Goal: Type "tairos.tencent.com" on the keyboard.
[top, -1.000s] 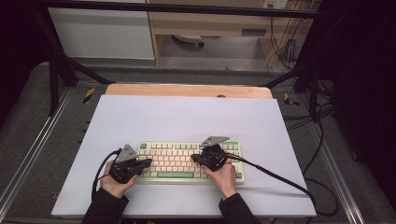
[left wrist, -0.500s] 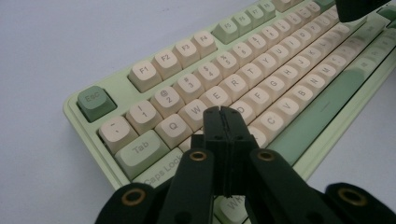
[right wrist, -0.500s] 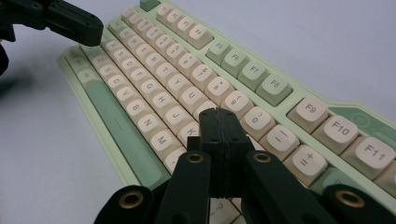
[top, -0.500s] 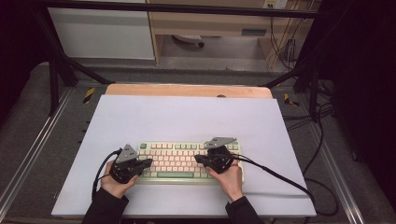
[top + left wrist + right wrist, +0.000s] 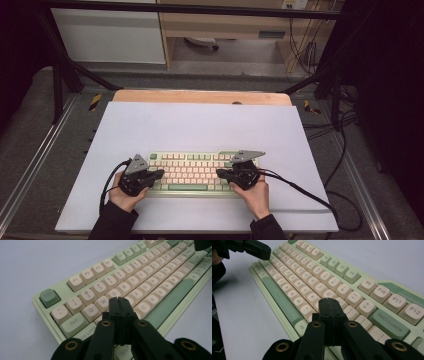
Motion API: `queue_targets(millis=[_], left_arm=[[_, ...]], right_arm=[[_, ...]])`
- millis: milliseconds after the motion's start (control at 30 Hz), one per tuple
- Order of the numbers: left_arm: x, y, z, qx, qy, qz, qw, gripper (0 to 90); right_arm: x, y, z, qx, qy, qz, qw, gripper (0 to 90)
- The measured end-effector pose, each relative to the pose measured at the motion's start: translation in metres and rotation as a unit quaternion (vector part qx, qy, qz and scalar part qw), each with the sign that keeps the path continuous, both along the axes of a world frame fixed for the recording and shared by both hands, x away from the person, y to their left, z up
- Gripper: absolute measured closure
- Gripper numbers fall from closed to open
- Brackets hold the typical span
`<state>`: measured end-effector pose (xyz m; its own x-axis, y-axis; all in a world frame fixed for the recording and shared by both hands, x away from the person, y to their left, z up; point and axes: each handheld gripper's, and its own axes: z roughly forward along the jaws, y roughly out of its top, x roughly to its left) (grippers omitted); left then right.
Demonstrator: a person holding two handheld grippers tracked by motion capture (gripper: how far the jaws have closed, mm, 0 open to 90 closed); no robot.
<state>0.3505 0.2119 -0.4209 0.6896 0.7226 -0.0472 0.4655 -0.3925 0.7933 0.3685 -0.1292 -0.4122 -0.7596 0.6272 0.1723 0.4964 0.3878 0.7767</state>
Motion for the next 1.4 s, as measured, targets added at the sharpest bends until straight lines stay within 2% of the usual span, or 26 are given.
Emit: queue_targets(millis=[633, 900, 1400], left_arm=[[0.007, -0.01, -0.003, 0.007, 0.001, -0.005, 1.0, 90.0], [0.009, -0.016, -0.008, 0.017, 0.006, -0.011, 0.9998, 90.0], [0.011, -0.015, -0.012, 0.02, 0.007, -0.009, 0.9997, 90.0]], right_arm=[[-0.005, -0.004, -0.004, 0.003, 0.004, 0.008, 1.0, 90.0], [-0.005, -0.003, -0.005, 0.001, 0.006, 0.01, 0.9999, 90.0], [-0.005, -0.002, -0.006, 0.003, 0.004, 0.011, 0.9999, 90.0]])
